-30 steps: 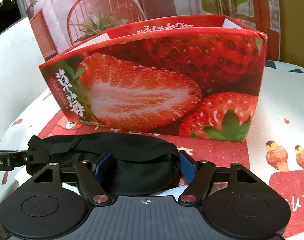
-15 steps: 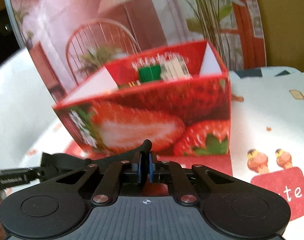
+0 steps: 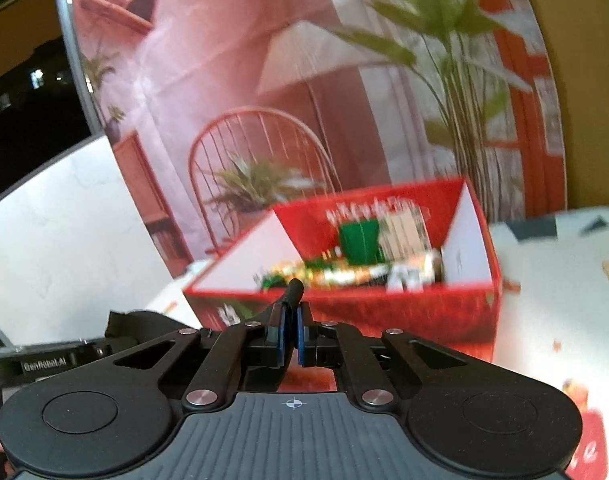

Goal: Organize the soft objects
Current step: 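Lift the black eye mask with both grippers over the red box, then lower the eye mask into the box and open both grippers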

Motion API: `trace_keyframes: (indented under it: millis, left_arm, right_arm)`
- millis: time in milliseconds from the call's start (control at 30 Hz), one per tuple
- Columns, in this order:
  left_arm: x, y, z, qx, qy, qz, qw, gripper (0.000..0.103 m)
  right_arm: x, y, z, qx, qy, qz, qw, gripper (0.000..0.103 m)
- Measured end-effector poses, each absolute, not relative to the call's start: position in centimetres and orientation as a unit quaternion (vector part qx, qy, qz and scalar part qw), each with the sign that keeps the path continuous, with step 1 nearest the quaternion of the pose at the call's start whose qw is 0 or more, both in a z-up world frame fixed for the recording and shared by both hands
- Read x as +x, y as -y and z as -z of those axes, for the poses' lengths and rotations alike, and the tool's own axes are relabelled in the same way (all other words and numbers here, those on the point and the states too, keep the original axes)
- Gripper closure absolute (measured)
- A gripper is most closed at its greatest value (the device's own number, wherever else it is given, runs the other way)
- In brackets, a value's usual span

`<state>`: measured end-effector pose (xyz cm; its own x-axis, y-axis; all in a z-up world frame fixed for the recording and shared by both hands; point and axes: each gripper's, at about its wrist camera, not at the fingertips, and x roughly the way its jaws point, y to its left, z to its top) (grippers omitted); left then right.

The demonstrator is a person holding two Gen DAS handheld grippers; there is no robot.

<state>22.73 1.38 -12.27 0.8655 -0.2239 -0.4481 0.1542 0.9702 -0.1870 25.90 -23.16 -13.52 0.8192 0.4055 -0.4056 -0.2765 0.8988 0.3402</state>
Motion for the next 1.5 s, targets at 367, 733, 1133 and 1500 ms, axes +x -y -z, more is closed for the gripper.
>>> trace_keyframes:
  millis: [367,733,1133,1500]
  left_arm:
    - [28.2,1.3,6.5,-0.041,-0.169,0.106,0.979,0.094]
    - [37.8,5.3,9.3,0.004,-0.226,0.102,0.969,0.094]
    - [41.2,6.2,14.2,0.019,-0.307,0.120,0.944,0.094]
    - [41.2,5.7,14.6,0.028,-0.321,0.116,0.940,0.082]
  right_arm:
    - [31.3,24.6,8.6,0.107,-0.186,-0.159,0.964,0.098]
    - [38.6,25.2,11.1,0.046,-0.215,-0.091,0.971,0.097]
    - [41.4,23.5,16.5,0.027,-0.310,-0.084,0.947,0.097]
    - [40.5,23.4,17.0,0.014,-0.316,-0.074,0.946,0.088]
